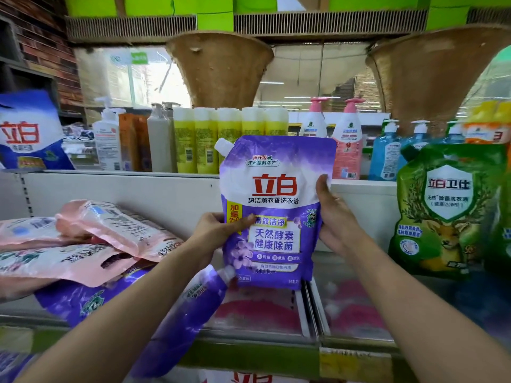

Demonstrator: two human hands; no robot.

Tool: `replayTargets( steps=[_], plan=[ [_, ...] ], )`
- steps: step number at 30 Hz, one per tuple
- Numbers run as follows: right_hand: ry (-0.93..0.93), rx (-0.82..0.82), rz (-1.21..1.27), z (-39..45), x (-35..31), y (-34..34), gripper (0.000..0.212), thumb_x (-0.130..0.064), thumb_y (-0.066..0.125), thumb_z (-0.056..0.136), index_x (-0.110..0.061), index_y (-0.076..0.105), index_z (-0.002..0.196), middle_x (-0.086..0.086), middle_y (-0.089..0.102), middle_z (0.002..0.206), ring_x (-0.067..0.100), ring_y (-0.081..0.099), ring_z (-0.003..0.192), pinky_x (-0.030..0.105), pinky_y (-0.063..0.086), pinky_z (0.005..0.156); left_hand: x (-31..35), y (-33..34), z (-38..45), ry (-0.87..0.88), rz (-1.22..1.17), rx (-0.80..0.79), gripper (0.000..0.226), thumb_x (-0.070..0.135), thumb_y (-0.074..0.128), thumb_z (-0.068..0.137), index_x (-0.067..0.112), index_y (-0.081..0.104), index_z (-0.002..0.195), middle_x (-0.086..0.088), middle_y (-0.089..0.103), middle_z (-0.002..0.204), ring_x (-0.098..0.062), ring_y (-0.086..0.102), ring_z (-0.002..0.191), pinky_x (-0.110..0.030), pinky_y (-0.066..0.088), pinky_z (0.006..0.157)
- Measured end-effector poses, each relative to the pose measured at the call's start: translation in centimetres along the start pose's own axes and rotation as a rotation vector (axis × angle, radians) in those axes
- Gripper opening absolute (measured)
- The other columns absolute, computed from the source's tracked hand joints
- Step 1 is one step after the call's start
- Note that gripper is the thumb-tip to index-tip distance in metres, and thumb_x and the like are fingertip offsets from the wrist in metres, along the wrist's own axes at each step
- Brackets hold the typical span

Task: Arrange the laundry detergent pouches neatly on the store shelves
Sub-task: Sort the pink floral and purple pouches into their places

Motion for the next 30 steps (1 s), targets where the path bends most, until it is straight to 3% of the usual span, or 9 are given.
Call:
replayTargets(
  steps=[3,7,11,14,18,20,24,27,30],
  plan=[
    [0.008,-0.009,-0.043,-0.2,0.0,0.0,0.042,-0.047,0.05,0.093,-0.01,0.069,0.101,0.01,0.076,0.098,0.022,0.074,0.087,0.033,0.061,0.07,0.0,-0.2,0.0,-0.016,0.028,0.005,0.032,0.025,0.082,0.065,0.005,0.074,0.088,-0.017,0.075,0.095,-0.03,0.07,0.088,-0.043,0.056,0.089],
    [-0.045,0.014,-0.095,-0.6,0.0,-0.4,0.041,-0.046,0.056,0.09,-0.01,0.07,0.103,0.01,0.075,0.103,0.023,0.072,0.094,0.034,0.058,0.083,1.0,-0.5,-1.1,0.04,0.12,-0.094,0.027,0.017,0.077,0.076,0.005,0.073,0.1,-0.013,0.075,0.1,-0.026,0.069,0.092,-0.035,0.057,0.088],
    [-0.063,0.068,-0.069,-1.6,1.0,-0.5,0.04,-0.043,0.062,0.086,-0.009,0.071,0.104,0.013,0.074,0.105,0.029,0.07,0.097,0.042,0.056,0.09,2.5,-2.4,-3.1,0.112,0.188,-0.054,0.032,0.013,0.073,0.082,0.004,0.068,0.112,-0.005,0.074,0.097,-0.007,0.068,0.074,-0.018,0.055,0.066],
    [-0.09,0.143,-0.07,-2.6,1.9,-0.3,0.029,-0.038,0.064,0.088,-0.012,0.07,0.1,0.011,0.075,0.1,0.029,0.07,0.092,0.043,0.058,0.083,2.7,-5.4,-4.8,0.121,0.21,0.066,0.036,0.019,0.074,0.081,0.008,0.067,0.115,-0.006,0.073,0.106,-0.017,0.069,0.099,-0.035,0.056,0.091],
    [-0.233,0.334,-0.04,-4.8,2.8,-0.1,0.015,-0.029,0.072,0.086,-0.019,0.064,0.093,0.001,0.073,0.093,0.012,0.07,0.081,0.035,0.055,0.077,3.3,-8.7,-7.5,0.127,0.13,0.119,0.029,0.013,0.07,0.086,0.006,0.066,0.114,-0.012,0.072,0.109,-0.024,0.068,0.104,-0.033,0.055,0.092],
    [-0.292,0.493,-0.073,-6.4,3.1,0.4,0.021,-0.025,0.073,0.085,-0.022,0.057,0.098,-0.006,0.067,0.096,0.006,0.066,0.083,0.03,0.052,0.08,3.7,-10.5,-8.4,0.119,0.049,0.134,0.027,0.01,0.067,0.088,0.004,0.065,0.114,-0.014,0.07,0.11,-0.024,0.068,0.102,-0.032,0.054,0.092],
    [-0.38,0.686,-0.086,-9.4,3.9,2.8,0.057,-0.009,0.074,0.083,-0.007,0.042,0.13,0.002,0.05,0.127,0.01,0.053,0.113,0.015,0.045,0.094,4.9,-14.2,-9.2,0.092,-0.127,0.135,0.014,0.003,0.059,0.091,0.003,0.063,0.105,-0.014,0.067,0.099,-0.02,0.066,0.088,-0.028,0.051,0.089],
    [-0.45,0.724,-0.129,-11.5,4.9,6.3,0.055,0.001,0.07,0.08,-0.011,0.044,0.128,0.008,0.048,0.136,0.01,0.051,0.117,0.019,0.044,0.097,6.2,-17.1,-9.3,0.102,-0.146,0.128,0.016,0.001,0.057,0.091,0.001,0.061,0.107,-0.015,0.066,0.099,-0.022,0.065,0.09,-0.031,0.048,0.093],
    [-0.43,0.57,-0.236,-12.2,6.4,11.6,0.04,0.004,0.068,0.08,-0.017,0.053,0.111,0.004,0.059,0.118,0.011,0.056,0.106,0.029,0.048,0.097,6.9,-20.3,-9.4,0.153,-0.027,0.13,0.016,0.001,0.06,0.091,0.005,0.063,0.106,-0.016,0.065,0.102,-0.021,0.063,0.09,-0.03,0.049,0.093]
  ],
)
Point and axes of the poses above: each hand's wrist, its own z-axis towards the middle knuckle, its own y-axis out of the palm, x = y × z, the point moved 7 cm from there along z, towards the middle knuckle
